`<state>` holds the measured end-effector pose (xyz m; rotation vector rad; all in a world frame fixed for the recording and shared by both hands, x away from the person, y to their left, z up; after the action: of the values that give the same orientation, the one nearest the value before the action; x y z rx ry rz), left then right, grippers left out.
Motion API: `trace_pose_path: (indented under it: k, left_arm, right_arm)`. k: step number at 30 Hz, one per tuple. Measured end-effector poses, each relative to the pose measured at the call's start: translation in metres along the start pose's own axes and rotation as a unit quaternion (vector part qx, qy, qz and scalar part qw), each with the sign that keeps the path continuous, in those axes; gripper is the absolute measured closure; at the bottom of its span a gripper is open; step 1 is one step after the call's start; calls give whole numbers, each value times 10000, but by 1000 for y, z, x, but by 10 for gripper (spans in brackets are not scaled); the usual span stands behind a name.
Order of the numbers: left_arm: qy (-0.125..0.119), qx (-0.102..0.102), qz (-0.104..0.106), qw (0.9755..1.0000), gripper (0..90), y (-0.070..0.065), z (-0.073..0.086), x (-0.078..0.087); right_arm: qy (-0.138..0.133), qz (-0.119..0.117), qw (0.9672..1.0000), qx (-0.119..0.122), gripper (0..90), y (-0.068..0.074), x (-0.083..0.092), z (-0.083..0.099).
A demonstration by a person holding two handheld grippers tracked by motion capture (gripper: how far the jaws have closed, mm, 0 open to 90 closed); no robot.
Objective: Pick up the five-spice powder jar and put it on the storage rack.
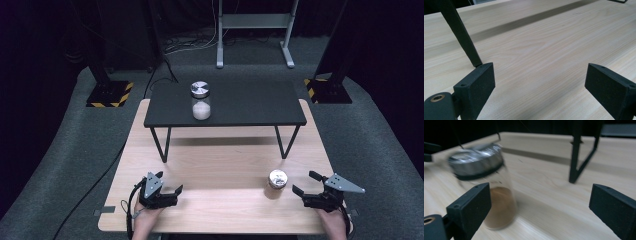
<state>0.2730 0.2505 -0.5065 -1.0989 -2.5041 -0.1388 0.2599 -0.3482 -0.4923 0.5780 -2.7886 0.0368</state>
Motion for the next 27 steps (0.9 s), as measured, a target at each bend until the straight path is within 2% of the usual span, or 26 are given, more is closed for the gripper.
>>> trace_pose_path:
  k: [3, 10, 27]
  left_arm:
    - [5, 1, -2, 10000, 88, 0, 0, 0]
    - [6, 5, -1, 10000, 88, 0, 0, 0]
    - [12, -7, -7, 10000, 88, 0, 0, 0]
  right_arm:
    - [-128, -177, 9998, 35, 20, 4, 0, -1]
    - [-100, -447, 9988, 187, 17, 16, -4, -4]
    - [197, -670, 9958, 599, 37, 46, -25, -7]
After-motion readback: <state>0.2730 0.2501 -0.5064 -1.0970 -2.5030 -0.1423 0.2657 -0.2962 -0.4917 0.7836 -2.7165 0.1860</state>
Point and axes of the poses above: each handheld gripper's, and its own axes: x roughly backward along the jaws, z roughly out of its underside, y roughly to its left, the point moved 10 cm from there along -x, roughly forward along the jaws, and after that the axes turned 15 degrees about z, right-handed, at the moved point
